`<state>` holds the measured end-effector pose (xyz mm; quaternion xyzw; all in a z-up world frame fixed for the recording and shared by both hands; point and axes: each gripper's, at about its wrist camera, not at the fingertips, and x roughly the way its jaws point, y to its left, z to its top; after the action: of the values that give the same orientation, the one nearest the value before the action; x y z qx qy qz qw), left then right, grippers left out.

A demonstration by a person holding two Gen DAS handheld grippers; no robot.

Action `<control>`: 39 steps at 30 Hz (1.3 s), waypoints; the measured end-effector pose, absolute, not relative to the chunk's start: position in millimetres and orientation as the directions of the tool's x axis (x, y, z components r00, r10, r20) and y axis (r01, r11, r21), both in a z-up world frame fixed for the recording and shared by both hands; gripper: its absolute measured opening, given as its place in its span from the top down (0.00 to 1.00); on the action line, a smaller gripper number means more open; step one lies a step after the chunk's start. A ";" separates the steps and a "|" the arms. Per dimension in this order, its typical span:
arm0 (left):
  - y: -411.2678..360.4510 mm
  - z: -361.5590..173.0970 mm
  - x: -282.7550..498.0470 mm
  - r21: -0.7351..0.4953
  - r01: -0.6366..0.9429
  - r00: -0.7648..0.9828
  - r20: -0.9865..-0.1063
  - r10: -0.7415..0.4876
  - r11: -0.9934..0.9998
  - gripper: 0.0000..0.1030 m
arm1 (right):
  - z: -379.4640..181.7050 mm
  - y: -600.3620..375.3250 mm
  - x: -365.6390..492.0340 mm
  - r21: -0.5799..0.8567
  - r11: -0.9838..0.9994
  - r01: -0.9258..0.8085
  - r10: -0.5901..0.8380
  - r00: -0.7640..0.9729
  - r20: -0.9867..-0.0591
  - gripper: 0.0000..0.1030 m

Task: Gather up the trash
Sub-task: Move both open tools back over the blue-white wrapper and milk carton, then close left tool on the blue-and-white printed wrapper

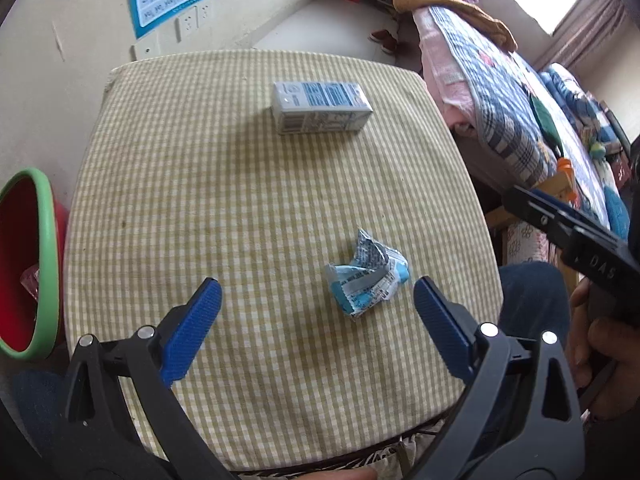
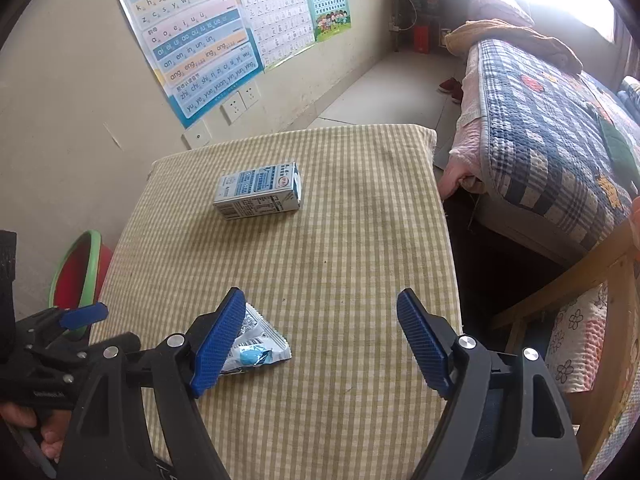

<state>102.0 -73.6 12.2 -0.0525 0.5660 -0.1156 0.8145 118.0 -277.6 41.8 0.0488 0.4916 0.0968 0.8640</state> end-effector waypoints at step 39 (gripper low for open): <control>-22.5 -31.7 155.2 -0.255 0.014 0.269 -0.930 -0.249 0.967 0.66 | -7.1 -221.6 216.1 0.184 0.958 -0.222 0.262 0.409 -0.874 0.26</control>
<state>155.2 -22.5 -31.7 -0.0982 0.5987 -0.0831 0.7906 216.1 -221.6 -7.1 0.0193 0.5243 0.1444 0.8390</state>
